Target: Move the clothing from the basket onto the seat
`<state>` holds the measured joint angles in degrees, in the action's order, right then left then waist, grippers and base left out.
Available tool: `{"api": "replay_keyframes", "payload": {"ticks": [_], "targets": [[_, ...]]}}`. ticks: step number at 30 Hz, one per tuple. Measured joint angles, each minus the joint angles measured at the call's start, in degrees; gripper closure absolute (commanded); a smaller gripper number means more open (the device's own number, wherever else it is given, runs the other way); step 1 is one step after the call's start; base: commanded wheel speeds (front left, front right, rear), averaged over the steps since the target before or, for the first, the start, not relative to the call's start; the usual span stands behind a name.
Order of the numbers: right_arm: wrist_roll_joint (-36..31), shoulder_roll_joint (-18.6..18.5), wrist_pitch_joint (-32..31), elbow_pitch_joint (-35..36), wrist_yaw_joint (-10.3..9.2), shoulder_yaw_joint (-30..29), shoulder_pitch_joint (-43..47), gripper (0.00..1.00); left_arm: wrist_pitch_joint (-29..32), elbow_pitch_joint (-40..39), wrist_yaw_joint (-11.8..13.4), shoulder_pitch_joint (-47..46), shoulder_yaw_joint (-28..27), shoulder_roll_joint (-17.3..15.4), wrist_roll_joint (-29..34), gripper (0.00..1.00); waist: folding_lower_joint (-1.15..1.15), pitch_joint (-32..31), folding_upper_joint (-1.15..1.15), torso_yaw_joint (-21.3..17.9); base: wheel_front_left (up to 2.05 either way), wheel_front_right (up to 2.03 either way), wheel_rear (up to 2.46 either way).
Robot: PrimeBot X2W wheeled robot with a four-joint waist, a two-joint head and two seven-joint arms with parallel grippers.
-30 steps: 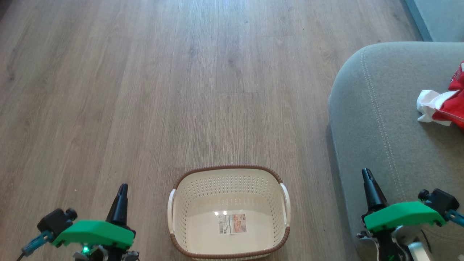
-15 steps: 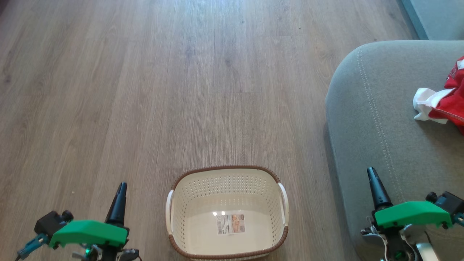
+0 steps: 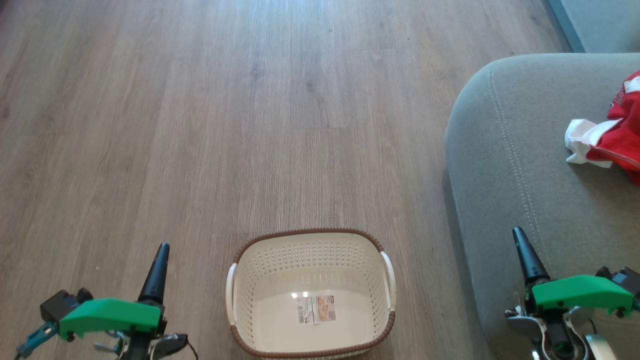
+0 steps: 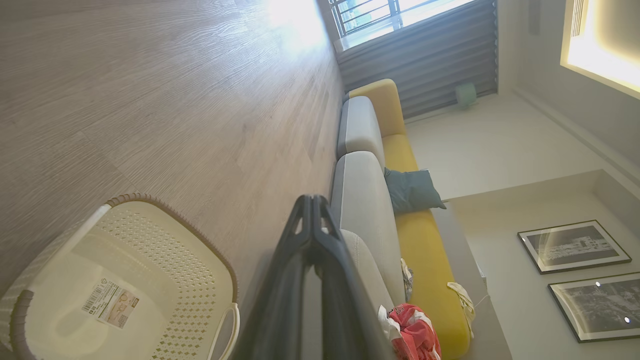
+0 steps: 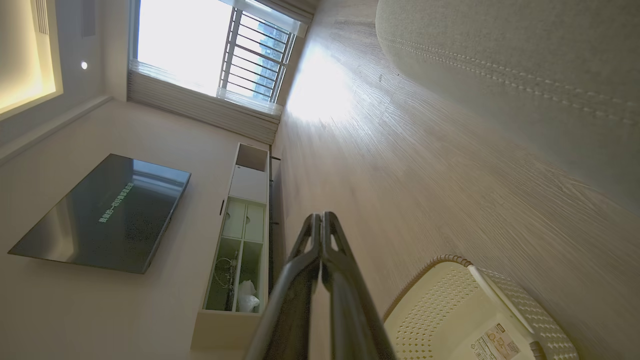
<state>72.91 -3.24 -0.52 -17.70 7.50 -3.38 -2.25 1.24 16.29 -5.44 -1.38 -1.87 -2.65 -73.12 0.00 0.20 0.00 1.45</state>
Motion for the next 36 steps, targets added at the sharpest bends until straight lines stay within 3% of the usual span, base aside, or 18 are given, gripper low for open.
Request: {"api": "replay_keyframes", "payload": {"ticks": [24,36], "targets": [[15.2,0.0,-3.9,1.2,0.00,-2.6,-0.8,1.00,3.8,-0.3,-1.4,-1.2,-1.9,0.1,-14.7,1.00,0.00,0.0,0.00,-1.2,0.00,0.00,0.00],[19.5,0.0,-5.1,1.5,0.00,-3.6,-0.8,1.00,4.8,-0.3,-1.5,-1.9,-2.4,0.2,-18.7,1.00,0.00,0.0,0.00,-1.5,0.00,0.00,0.00]]}}
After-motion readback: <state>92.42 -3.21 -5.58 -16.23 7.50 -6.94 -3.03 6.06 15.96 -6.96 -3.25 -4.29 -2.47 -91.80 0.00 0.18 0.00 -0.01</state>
